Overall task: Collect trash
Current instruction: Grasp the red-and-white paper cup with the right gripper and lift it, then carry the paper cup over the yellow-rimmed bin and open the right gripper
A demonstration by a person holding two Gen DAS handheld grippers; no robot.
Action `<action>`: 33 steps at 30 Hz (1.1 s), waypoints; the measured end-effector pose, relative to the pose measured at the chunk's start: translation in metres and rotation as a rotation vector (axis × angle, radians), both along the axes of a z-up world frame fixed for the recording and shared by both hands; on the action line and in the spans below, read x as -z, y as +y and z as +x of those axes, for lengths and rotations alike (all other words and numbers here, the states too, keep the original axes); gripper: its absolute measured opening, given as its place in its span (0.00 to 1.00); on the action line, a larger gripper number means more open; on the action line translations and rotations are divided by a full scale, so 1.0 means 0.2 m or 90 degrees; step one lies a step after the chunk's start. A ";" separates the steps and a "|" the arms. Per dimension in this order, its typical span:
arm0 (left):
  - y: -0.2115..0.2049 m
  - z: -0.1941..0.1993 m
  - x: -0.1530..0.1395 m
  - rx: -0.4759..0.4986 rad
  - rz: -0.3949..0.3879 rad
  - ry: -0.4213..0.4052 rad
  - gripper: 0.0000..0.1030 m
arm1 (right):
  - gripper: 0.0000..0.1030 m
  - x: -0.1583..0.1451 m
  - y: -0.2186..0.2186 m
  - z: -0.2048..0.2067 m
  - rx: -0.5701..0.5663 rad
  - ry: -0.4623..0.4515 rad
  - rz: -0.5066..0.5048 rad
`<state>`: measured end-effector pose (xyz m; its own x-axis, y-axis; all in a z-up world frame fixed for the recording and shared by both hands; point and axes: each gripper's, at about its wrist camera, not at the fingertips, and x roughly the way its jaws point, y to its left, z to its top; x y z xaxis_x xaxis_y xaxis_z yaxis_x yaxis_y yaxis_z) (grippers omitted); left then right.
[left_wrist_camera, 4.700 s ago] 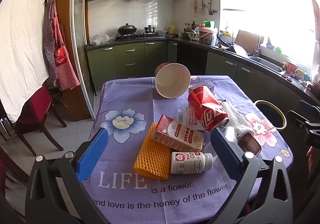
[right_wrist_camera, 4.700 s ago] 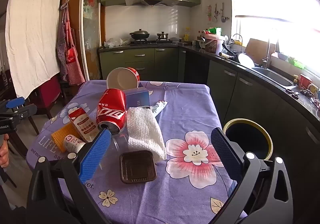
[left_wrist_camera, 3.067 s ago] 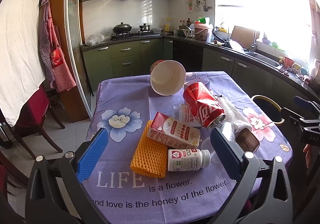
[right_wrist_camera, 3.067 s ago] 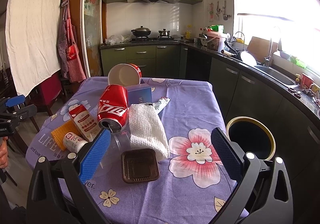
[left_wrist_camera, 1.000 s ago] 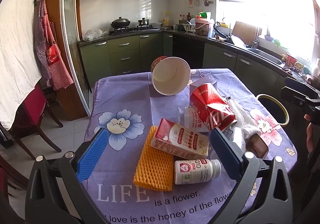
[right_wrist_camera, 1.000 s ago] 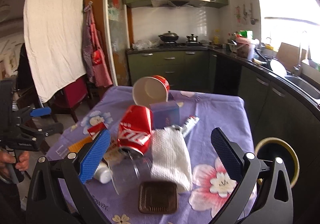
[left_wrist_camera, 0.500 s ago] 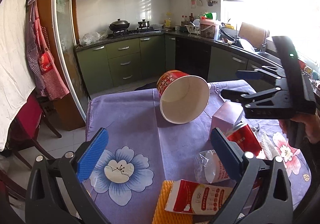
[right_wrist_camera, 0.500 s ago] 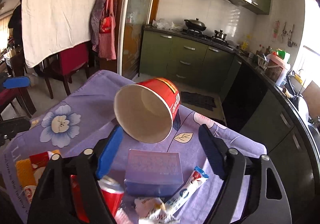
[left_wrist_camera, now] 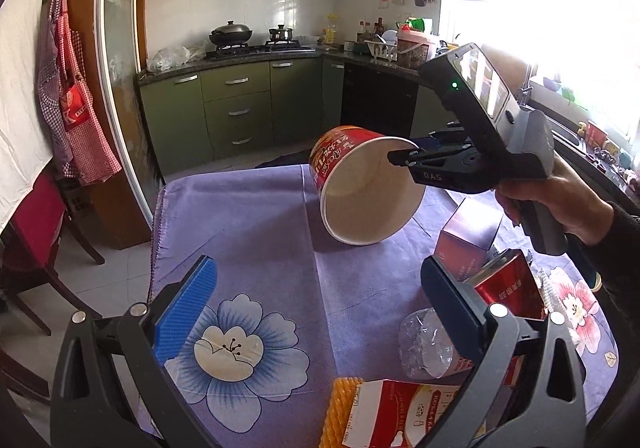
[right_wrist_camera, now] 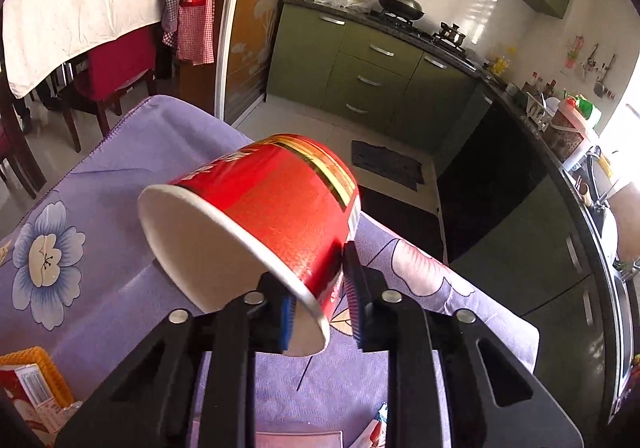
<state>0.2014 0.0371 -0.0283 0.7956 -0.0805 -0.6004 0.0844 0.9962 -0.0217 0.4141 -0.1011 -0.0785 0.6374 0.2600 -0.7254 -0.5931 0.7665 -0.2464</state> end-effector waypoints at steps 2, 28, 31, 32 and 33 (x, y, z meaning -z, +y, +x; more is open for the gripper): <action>0.00 0.00 0.01 0.001 -0.001 0.002 0.95 | 0.10 0.00 0.00 0.06 0.008 0.027 0.012; -0.11 -0.38 -0.09 0.045 -0.005 -0.022 0.95 | 0.04 -0.44 -1.93 -0.35 0.399 0.301 0.273; -0.15 -0.42 -0.09 0.053 -0.010 -0.013 0.95 | 0.04 -0.28 -2.30 -0.50 0.484 0.339 0.305; -0.17 -0.43 -0.09 0.054 -0.008 -0.010 0.95 | 0.04 -0.22 -2.41 -0.53 0.512 0.349 0.309; -0.19 -0.44 -0.08 0.054 -0.007 -0.009 0.95 | 0.04 -0.16 -2.51 -0.55 0.535 0.360 0.314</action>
<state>0.1139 -0.0006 -0.0113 0.7938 -0.1545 -0.5882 0.1694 0.9851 -0.0302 0.3041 -0.6027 -0.0465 0.3578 0.2406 -0.9023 0.2272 0.9148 0.3340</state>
